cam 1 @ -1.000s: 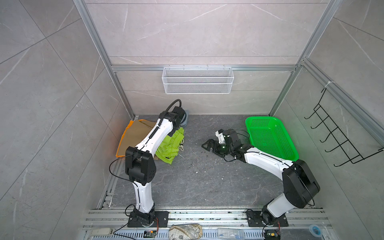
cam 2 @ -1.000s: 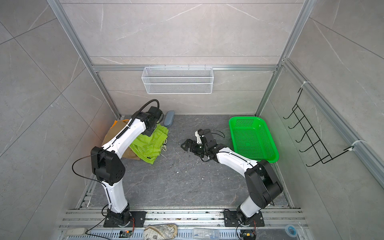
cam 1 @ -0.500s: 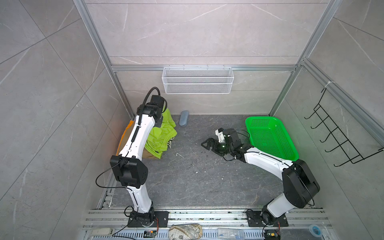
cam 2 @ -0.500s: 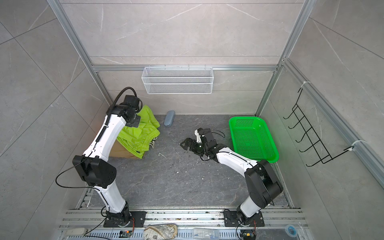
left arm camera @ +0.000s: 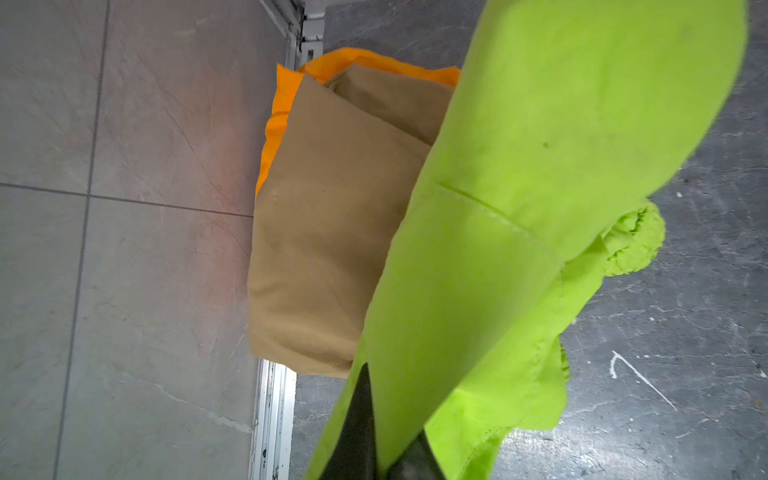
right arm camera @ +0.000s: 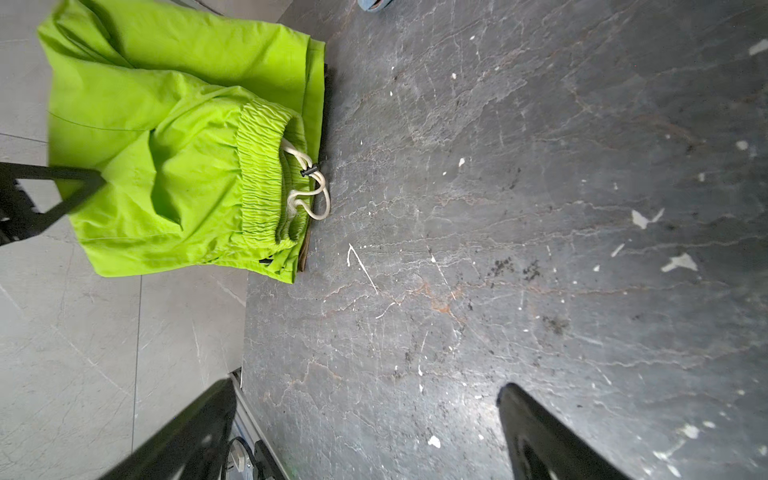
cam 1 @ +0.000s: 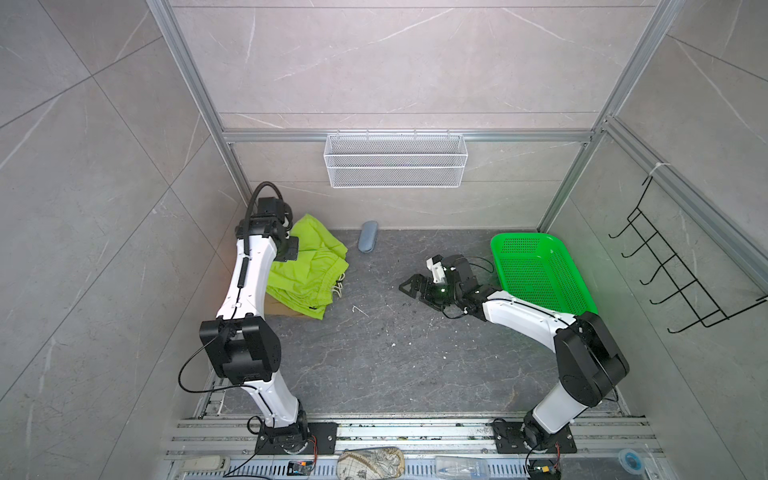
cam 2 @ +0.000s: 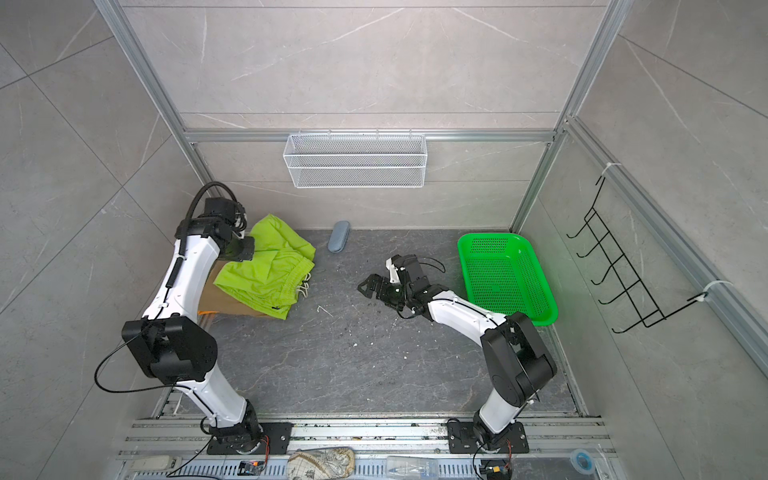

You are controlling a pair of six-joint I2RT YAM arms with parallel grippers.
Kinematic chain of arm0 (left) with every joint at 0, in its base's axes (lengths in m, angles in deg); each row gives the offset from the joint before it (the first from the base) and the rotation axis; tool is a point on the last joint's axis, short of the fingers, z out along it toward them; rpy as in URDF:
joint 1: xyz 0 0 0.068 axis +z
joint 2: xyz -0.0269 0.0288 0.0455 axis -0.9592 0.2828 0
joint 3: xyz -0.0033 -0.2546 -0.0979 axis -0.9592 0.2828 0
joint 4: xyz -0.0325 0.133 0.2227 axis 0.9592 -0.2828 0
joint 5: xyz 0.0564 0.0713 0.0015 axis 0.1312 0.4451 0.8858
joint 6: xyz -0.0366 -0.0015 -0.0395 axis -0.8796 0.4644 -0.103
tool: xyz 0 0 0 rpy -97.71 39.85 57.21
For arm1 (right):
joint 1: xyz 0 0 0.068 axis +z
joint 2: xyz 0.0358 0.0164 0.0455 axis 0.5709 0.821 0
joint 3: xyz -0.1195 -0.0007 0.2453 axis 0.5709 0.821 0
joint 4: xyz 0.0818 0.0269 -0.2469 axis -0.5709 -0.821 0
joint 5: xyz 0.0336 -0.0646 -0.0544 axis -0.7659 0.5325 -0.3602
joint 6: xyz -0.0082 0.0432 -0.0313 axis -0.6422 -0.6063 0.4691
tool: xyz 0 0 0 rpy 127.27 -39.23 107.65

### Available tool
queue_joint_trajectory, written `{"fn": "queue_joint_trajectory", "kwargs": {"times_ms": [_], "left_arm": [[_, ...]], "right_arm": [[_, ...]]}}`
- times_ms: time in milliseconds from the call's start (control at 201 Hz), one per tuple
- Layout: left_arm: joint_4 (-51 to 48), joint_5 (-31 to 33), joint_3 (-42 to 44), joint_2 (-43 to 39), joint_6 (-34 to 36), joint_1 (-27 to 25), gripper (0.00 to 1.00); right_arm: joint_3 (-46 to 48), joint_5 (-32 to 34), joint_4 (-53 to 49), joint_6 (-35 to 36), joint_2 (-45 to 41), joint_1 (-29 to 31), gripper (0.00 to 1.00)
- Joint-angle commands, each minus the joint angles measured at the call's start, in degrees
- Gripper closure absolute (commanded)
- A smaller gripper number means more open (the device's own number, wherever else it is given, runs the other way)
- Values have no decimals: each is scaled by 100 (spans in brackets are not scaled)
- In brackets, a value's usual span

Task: Fold and stack the shorts
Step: 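Carry the folded shorts with the left gripper onto the khaki trousers while right gripper releases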

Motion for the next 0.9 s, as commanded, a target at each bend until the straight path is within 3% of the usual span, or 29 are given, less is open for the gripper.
{"fn": "queue_joint_trajectory", "kwargs": {"times_ms": [0, 274, 568, 747, 892], "left_arm": [[697, -721, 201, -233, 297, 452, 100], [1608, -1133, 880, -120, 517, 1069, 100], [1859, -1389, 855, 240, 95, 1415, 100], [1767, -1462, 883, -80, -232, 1417, 100], [2495, -1185, 1527, -420, -233, 1503, 100]], "right_arm": [[-188, -124, -18, -20, 141, 26, 0], [-347, -203, -359, 126, 229, 28, 0], [-573, -105, -757, 258, 254, 29, 0], [-675, -62, -859, 265, 278, 29, 1], [-680, -26, -922, 291, 274, 29, 1]]}}
